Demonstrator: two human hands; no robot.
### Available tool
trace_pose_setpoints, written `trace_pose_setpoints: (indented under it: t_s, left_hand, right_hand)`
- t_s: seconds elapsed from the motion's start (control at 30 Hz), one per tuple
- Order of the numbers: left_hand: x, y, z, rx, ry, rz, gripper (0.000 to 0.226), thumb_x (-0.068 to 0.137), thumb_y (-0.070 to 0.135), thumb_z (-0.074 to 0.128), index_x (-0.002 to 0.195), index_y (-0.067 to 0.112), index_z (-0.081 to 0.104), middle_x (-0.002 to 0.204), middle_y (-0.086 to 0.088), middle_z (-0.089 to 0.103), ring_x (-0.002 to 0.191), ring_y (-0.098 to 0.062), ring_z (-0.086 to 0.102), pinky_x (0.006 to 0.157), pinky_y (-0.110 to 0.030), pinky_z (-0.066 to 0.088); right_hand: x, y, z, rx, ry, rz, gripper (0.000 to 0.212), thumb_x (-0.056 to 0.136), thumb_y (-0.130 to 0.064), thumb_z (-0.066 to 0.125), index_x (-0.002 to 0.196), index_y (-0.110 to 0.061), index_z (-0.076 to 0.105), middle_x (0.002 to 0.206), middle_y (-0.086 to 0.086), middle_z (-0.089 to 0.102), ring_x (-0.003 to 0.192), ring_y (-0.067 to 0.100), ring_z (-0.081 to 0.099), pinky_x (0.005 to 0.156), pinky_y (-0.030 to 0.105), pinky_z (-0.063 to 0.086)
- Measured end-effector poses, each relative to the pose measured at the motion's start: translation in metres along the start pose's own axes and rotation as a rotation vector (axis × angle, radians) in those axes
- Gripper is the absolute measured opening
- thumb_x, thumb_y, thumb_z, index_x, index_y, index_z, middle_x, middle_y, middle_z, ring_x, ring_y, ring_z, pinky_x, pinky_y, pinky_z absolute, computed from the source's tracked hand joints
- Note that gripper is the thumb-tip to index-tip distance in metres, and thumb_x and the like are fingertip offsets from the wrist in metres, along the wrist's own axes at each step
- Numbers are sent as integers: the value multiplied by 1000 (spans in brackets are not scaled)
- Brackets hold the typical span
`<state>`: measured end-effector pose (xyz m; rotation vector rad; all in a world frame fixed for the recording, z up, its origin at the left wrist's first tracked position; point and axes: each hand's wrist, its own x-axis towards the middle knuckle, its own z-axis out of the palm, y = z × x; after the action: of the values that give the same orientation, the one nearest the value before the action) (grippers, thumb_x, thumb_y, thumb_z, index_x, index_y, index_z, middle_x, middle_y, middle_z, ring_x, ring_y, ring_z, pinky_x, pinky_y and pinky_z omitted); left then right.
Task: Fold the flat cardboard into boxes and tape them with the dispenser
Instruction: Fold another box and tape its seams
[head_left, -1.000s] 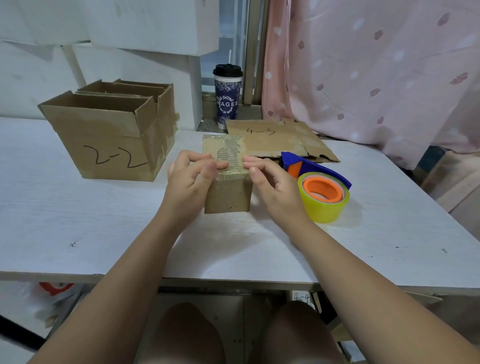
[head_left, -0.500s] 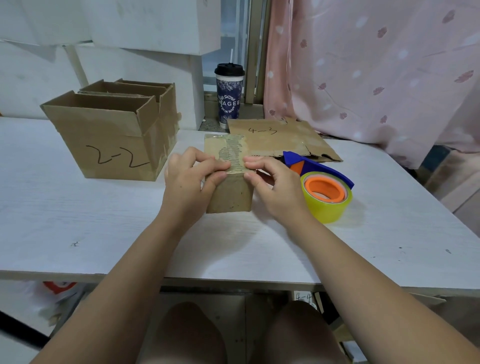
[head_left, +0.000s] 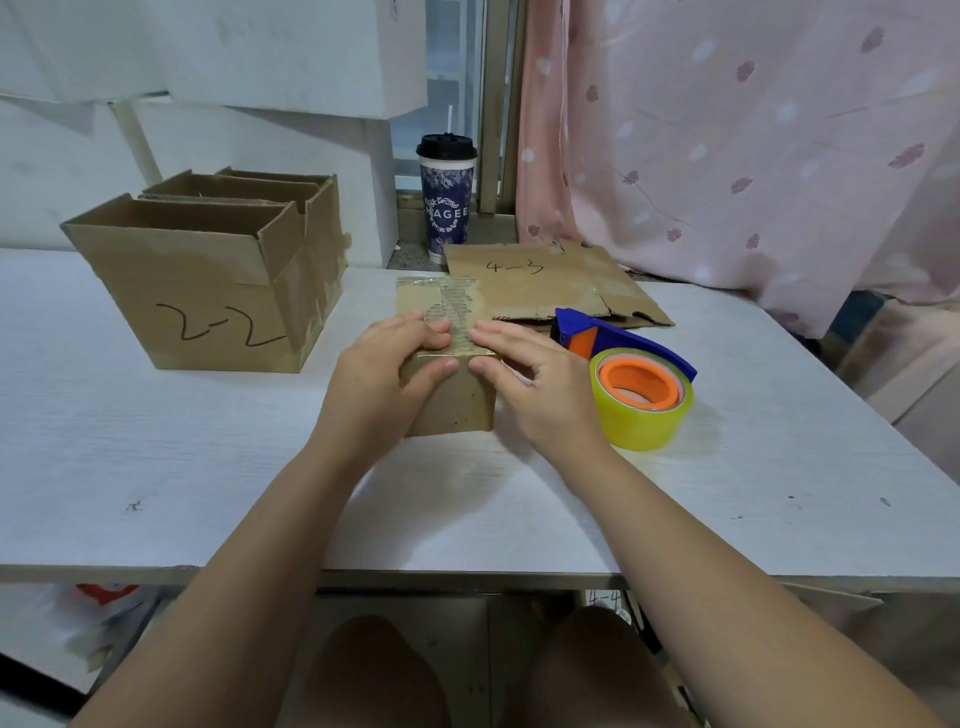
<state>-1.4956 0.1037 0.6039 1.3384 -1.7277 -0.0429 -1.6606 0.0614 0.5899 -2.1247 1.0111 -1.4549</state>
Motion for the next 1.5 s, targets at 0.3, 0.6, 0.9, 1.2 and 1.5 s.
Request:
trace_pose_setpoints:
  t_s: [0.3,0.6,0.9,1.2,1.5]
  left_hand:
    - [3,-8,-20,-22,-188,43,34,94,1,50,122,14,62,123,17,53,126,-2,40,102,0,19]
    - [-15,-2,-11,-307,-169,-233,30,95,25,51,113,48,57,153,5,23,127,14,23,87,5,27]
    - [-32,26,-15,-814,247,-456,79,70,71,56,138,36,33,137,2,47,112,-3,57,82,-20,51]
    - [-38,-4,-42,-943,283,-556,47,61,50,75,106,40,64,107,11,68,101,-11,65,68,-25,55]
    - [-67,-20,-37,-725,304,-587,48,74,42,67,120,47,55,115,18,63,110,-2,57,87,-30,49]
  right_hand:
    - [1,3,-8,216,-156,160,27,91,-5,61,115,-13,69,122,-10,60,121,0,52,107,25,39]
    - [-2,-8,6,613,-198,573,43,95,-47,49,136,-32,49,134,-2,58,122,13,55,108,41,40]
    - [-9,-43,-3,29,-212,217,81,71,-38,76,137,-57,32,154,-11,12,139,12,25,105,22,25]
    - [-14,-44,-9,-537,-311,-580,74,73,-38,74,135,-32,34,153,24,19,138,39,26,108,46,32]
    - [-26,-37,6,325,-212,255,60,89,-39,62,137,-46,27,143,-13,39,131,7,40,111,35,35]
